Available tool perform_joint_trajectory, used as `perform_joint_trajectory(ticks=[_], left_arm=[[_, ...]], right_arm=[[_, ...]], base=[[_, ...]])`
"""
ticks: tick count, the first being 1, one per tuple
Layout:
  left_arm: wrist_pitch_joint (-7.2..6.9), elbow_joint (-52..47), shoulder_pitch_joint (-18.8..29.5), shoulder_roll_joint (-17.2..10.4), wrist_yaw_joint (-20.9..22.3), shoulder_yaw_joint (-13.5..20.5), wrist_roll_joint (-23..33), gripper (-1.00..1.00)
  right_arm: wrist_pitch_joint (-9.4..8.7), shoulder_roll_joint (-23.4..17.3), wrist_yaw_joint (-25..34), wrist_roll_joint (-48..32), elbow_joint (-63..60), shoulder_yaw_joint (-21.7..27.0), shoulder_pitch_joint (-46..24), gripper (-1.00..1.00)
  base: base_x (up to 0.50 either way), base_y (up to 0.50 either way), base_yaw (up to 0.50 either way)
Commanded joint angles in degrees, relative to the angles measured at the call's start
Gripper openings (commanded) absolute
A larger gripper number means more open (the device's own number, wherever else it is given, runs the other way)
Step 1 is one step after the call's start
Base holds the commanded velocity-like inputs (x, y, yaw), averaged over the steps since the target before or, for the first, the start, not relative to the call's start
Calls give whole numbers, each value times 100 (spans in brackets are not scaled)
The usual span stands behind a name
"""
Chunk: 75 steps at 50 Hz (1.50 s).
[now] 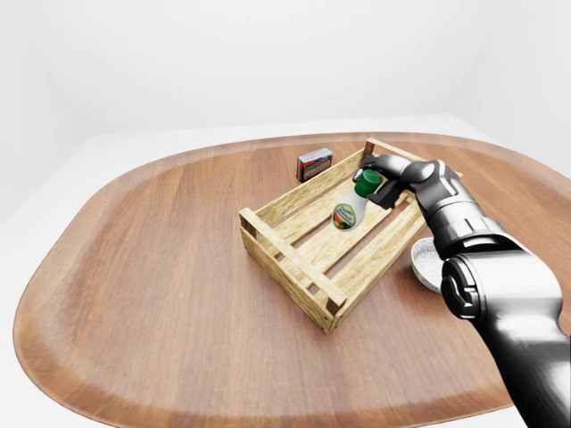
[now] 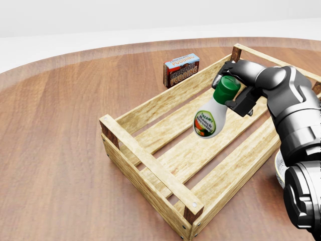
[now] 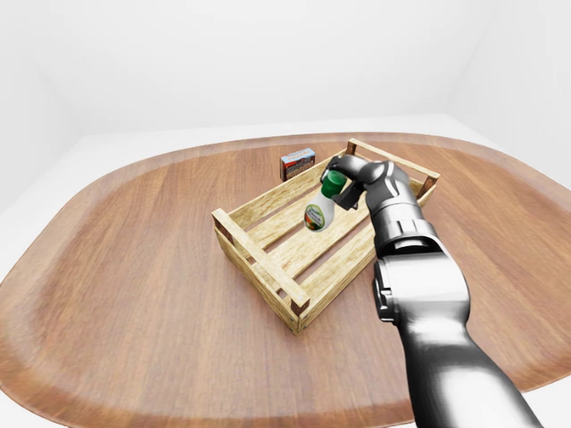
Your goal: Pick up the salad dressing and put it in the tray.
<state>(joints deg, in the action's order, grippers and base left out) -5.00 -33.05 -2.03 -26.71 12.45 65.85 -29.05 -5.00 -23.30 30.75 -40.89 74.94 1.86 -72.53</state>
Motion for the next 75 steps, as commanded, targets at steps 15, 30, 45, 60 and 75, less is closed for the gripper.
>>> perform_joint_trajectory(ticks=[15,30,45,60,75], left_arm=[[0,49,-26,47,21,-30,35,100],[0,32,-15,44,16,-47,45,100],[0,25,-5,44,13,-71,59,100],[0,100,-23,73,55,-81,84,100],[0,96,-31,68,34,-58,42,100]], right_arm=[[0,21,-858,-15,276,357,-144,-100],[0,-411,-716,-269,253,330,107,-100],[0,-798,-688,-319,206,375,294,-100],[0,-265,-770,-491,276,250,106,-100],[0,77,-966,-502,334,332,471,-100]], base=[[0,0,0],[0,0,0],[0,0,0],[0,0,0],[0,0,0]])
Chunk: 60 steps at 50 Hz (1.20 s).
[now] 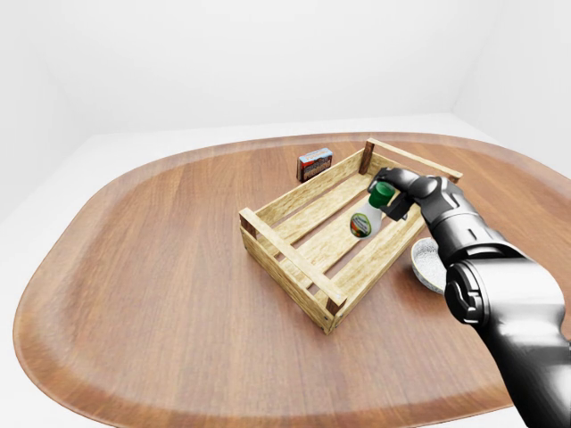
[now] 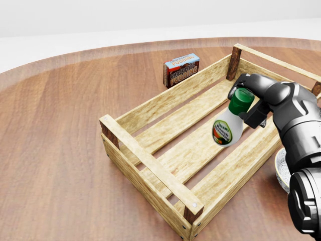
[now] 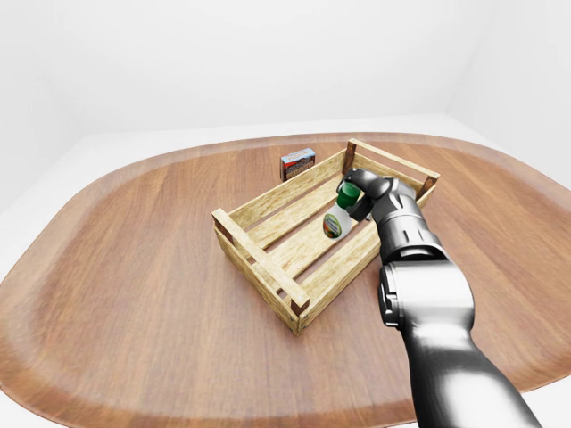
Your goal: Pick up the salad dressing and put it in the tray.
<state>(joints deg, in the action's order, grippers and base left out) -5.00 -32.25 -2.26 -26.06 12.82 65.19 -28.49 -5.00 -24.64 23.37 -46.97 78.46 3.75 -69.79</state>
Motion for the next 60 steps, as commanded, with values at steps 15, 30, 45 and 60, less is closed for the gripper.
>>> perform_joint_trajectory(ticks=[15,30,45,60], left_arm=[[0,-10,6,16,-21,-46,22,100],[0,-21,8,39,-12,-77,51,100],[0,-9,6,57,0,-105,72,100],[0,-16,8,75,13,-140,98,100]], right_arm=[[0,191,-465,278,-3,247,740,-100],[0,151,-666,347,0,239,922,-100],[0,130,-1335,472,4,316,908,-100],[0,82,-1047,328,9,229,927,-100]], base=[[0,0,0],[0,0,0],[0,0,0],[0,0,0]])
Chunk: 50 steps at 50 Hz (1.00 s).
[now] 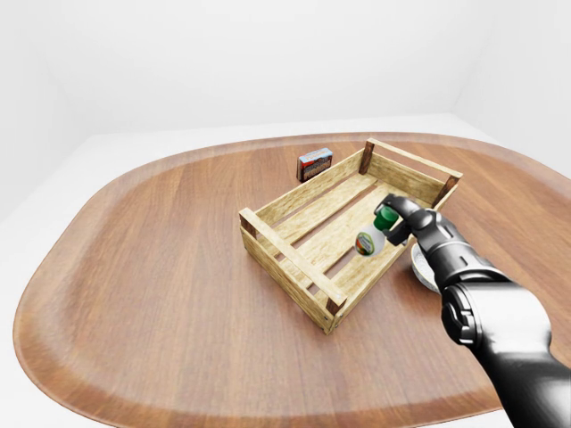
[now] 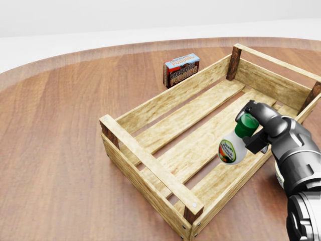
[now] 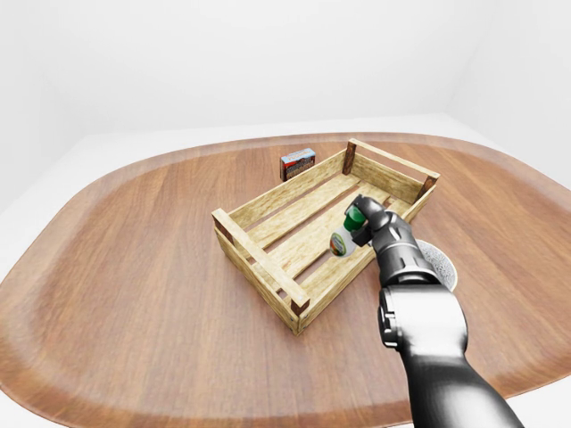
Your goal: Pick up the salad dressing and put it in the tray.
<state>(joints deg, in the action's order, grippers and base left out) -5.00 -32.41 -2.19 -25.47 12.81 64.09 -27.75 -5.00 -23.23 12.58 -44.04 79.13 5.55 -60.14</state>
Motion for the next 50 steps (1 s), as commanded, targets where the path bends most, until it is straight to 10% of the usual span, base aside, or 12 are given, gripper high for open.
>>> perform_joint_trajectory(ticks=[1,50], left_arm=[[0,2,1,18,16,-34,28,100],[0,-5,20,55,8,-118,64,100]], right_arm=[[0,-64,93,14,-59,38,-56,-100],[0,39,183,-303,-20,61,218,-100]], base=[[0,0,0],[0,0,0]])
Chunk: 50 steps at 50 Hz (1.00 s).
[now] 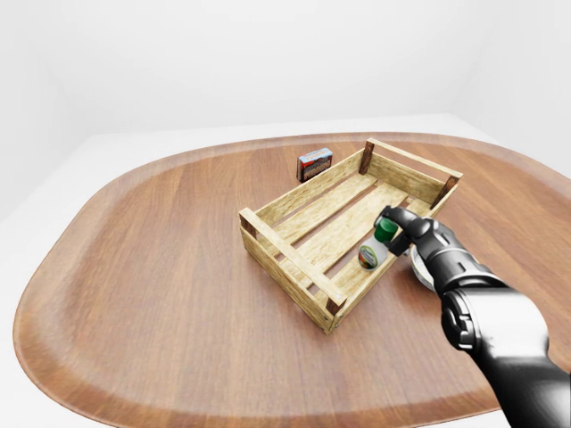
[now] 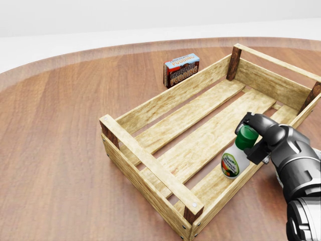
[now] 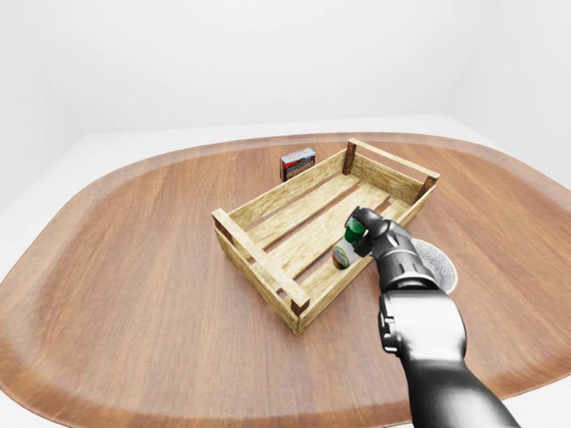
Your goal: Pick up the salad dressing and put it in the tray.
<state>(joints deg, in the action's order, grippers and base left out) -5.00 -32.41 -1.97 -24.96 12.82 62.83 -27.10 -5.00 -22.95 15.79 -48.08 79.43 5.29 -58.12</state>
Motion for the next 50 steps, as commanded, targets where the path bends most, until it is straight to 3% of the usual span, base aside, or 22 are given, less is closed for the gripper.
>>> perform_joint_trajectory(ticks=[1,13,14,15,16,41,46,50], left_arm=[[0,-5,-1,3,5,7,-1,100],[0,32,-4,9,15,-8,18,100],[0,37,-4,11,18,-18,27,100],[0,35,-5,11,19,-16,25,100],[0,29,-5,10,19,-10,16,100],[0,-18,-21,-13,28,76,-50,100],[0,-67,-7,-76,7,166,-134,100],[0,-62,11,-23,-10,34,-84,100]], right_arm=[[0,11,-137,99,-50,87,16,-100],[0,49,-131,55,-46,70,65,-100],[0,54,-62,-41,-37,-11,90,-56],[0,56,-140,-83,-37,-25,105,91],[0,58,-57,-64,-38,4,102,100],[0,-186,338,-375,-70,-109,-191,100],[0,-461,773,-647,-120,-270,-644,100],[0,-945,1281,-936,-211,-369,-1628,100]], base=[[0,0,0],[0,0,0],[0,0,0],[0,0,0],[0,0,0],[0,0,0],[0,0,0],[0,0,0]])
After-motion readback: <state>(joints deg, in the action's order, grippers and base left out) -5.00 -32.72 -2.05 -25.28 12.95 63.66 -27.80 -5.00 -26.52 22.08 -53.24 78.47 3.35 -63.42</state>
